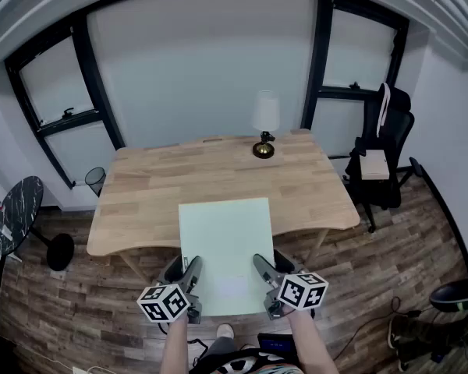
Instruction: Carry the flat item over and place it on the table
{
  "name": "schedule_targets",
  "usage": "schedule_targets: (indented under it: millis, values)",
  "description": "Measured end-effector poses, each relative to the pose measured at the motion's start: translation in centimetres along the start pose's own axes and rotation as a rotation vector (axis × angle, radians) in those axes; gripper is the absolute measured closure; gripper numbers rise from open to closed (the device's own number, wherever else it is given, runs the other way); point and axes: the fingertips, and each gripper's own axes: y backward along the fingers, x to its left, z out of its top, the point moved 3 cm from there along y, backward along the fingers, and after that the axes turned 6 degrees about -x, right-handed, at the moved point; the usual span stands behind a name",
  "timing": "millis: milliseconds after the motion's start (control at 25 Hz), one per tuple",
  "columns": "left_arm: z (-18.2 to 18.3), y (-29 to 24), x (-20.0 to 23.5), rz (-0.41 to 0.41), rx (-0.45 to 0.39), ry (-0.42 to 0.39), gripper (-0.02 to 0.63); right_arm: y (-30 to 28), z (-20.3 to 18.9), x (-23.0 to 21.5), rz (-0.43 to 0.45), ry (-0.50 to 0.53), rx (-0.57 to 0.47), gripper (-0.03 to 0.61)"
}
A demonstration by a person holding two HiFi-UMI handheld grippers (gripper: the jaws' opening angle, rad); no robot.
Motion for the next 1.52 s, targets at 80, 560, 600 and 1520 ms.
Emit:
schedule_targets:
  millis: [80, 560, 600, 1520]
  values:
    - [0.0, 0.2, 0.2, 0.001, -0.007, 0.004, 0.371, -0.1, 0.0, 0.2, 0.001, 0.009, 0.003, 0.31]
    - [0.2, 2.0, 0.4, 0.009, -0.007, 0.007, 0.371, 0.5, -0.7, 1.5, 0.01, -0.002, 0.011, 0.31]
    - [0.1, 2.1, 0.3, 0.01, -0.008, 0.007, 0.371, 0.6, -0.8, 1.5, 0.01, -0.002, 0.011, 0.31]
    - [1.3, -14.7, 8.7, 0.033, 0.065, 0.07, 0.371, -15.3, 2.2, -7.4, -0.043, -0.039, 0.084, 0.31]
